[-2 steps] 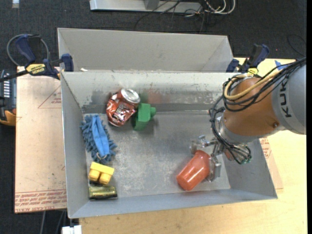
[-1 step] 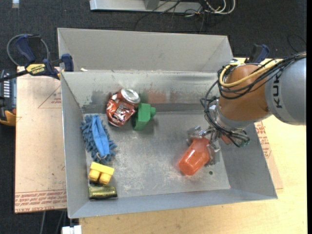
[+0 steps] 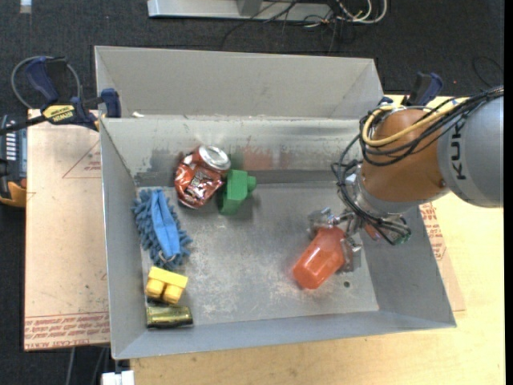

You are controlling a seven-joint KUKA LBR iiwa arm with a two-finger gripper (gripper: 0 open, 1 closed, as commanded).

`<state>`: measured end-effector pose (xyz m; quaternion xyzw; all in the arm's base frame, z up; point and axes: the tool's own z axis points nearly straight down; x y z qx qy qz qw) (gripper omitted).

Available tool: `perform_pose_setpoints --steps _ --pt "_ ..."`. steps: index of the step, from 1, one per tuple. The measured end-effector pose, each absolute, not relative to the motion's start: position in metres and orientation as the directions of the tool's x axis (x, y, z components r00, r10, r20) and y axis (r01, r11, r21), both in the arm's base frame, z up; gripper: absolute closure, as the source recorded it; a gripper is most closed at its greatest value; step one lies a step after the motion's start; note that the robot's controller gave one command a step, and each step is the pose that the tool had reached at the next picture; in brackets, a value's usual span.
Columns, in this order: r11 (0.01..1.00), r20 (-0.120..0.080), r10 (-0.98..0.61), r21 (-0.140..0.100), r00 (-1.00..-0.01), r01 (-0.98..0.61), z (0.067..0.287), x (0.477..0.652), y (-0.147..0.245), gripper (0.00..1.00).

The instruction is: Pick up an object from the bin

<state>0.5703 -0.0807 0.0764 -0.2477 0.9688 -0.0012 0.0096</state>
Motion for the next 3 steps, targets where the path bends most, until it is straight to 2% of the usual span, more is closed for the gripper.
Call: perform_pose_setpoints --steps 1,2,3 --pt "0.772 -0.016 -0.636 -0.009 -0.772 -0.636 0.132 0.549 -0.049 1.0" --pt "0.798 -0.022 -0.602 -0.011 -0.798 -0.602 0.119 0.556 -0.056 1.0" --pt "0.79 -0.019 -0.613 -0.008 -0.789 -0.613 0.153 0.539 -0.059 1.0"
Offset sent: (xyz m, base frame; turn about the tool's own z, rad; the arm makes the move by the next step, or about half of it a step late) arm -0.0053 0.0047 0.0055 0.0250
